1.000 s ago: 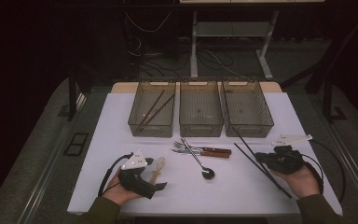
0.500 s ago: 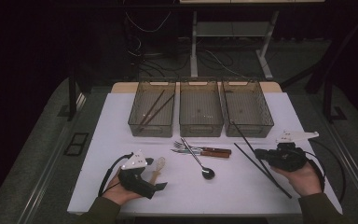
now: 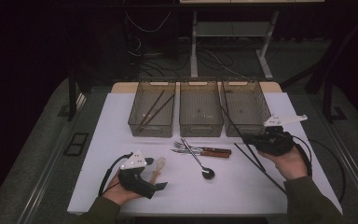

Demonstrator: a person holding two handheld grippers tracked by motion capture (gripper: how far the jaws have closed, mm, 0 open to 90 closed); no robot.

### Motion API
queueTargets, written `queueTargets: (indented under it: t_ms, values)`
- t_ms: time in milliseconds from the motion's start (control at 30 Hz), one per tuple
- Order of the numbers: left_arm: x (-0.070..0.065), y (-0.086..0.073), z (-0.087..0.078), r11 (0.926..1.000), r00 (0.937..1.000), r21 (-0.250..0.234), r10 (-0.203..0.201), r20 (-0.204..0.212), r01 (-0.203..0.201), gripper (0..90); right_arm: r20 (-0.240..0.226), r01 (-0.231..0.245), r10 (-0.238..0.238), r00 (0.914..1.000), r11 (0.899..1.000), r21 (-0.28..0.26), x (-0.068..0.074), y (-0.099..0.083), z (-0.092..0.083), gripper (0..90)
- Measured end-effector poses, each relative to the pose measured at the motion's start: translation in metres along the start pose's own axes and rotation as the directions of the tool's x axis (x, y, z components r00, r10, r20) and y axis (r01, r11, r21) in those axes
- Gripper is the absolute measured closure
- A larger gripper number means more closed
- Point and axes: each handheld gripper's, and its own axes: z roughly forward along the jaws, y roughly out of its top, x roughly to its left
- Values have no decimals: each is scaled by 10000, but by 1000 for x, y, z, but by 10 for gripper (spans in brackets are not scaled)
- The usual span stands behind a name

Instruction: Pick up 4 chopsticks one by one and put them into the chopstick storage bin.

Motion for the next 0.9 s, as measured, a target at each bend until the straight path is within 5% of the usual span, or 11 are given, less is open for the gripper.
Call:
queueTargets:
  t_ms: [333,900]
  values:
    - [1,0,-1,9999,9999,-100,74,-90,-75,0,-93,526,-526,9986,9986,-33,16,40,23,862]
    - [1,-1,0,9991,9997,-333,245,15,-244,0,-229,451,-449,9987,9990,76,28,91,89,862]
